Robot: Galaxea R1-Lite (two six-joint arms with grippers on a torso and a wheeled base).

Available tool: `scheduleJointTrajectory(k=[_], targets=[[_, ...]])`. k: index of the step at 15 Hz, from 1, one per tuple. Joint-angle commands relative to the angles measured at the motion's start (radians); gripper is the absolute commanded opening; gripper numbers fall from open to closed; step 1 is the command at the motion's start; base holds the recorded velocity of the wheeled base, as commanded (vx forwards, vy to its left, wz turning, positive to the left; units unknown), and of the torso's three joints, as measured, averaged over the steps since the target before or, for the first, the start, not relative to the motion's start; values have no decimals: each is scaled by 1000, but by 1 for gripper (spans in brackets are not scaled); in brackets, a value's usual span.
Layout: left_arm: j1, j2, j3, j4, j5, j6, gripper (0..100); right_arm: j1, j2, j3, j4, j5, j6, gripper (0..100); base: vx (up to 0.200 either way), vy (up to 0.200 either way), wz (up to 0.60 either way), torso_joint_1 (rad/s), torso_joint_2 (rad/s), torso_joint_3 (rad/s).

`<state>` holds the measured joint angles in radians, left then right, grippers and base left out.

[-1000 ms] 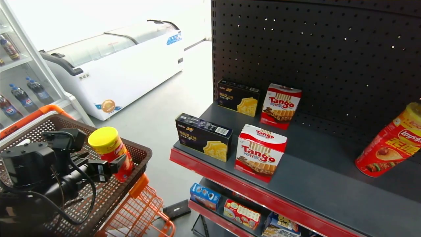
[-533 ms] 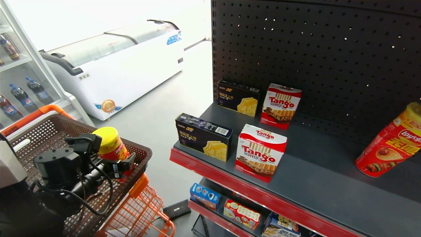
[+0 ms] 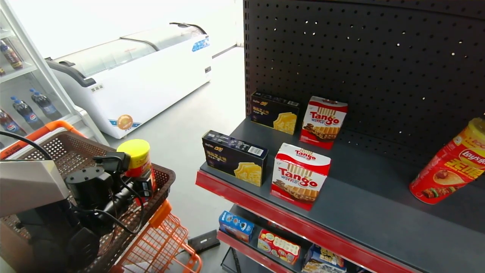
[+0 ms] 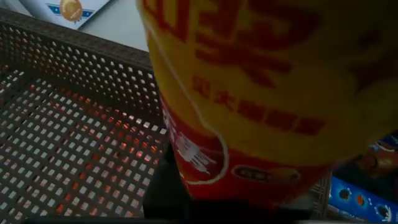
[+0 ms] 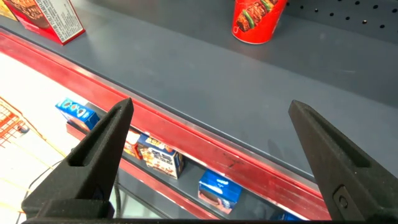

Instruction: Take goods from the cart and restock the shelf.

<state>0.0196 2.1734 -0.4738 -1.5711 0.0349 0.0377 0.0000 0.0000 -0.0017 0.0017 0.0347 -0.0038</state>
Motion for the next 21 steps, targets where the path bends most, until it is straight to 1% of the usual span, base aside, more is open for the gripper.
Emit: scheduleJointTrajectory(k=[1, 7, 8, 9, 10, 11, 14, 16, 17, 18, 19, 21], targets=[[2, 5, -16, 0, 0, 1, 0, 0, 2, 0, 0, 1, -1, 100, 0, 0, 0, 0, 0, 0], [3, -6, -57, 0, 5, 11, 0, 0, 2, 0, 0, 1, -1, 100, 0, 0, 0, 0, 0, 0], [3, -20, -77, 0, 5, 16, 0, 0, 2, 0, 0, 1, -1, 100, 0, 0, 0, 0, 0, 0], [3, -63, -138, 2, 0, 34, 0, 0, 2, 0, 0, 1, -1, 100, 0, 0, 0, 0, 0, 0], [3, -86, -166, 22, -1, 42, 0, 0, 2, 0, 0, 1, -1, 100, 0, 0, 0, 0, 0, 0], [3, -164, -203, 112, -4, 50, 0, 0, 2, 0, 0, 1, -1, 100, 0, 0, 0, 0, 0, 0], [-6, -267, -267, 160, -30, 56, 0, 0, 2, 0, 0, 1, -1, 100, 0, 0, 0, 0, 0, 0], [-43, -348, -273, 238, -35, 56, 0, 0, 2, 0, 0, 1, -1, 100, 0, 0, 0, 0, 0, 0], [-47, -425, -287, 364, -46, 57, 0, 0, 2, 0, 0, 1, -1, 100, 0, 0, 0, 0, 0, 0], [-58, -471, -278, 414, -87, 57, 0, 0, 2, 0, 0, 1, -1, 100, 0, 0, 0, 0, 0, 0], [-72, -503, -261, 425, -142, 59, 0, 0, 2, 0, 0, 1, -1, 100, 0, 0, 0, 0, 0, 0], [-107, -529, -249, 430, -233, 54, 0, 0, 2, 0, 0, 1, -1, 100, 0, 0, 0, 0, 0, 0]])
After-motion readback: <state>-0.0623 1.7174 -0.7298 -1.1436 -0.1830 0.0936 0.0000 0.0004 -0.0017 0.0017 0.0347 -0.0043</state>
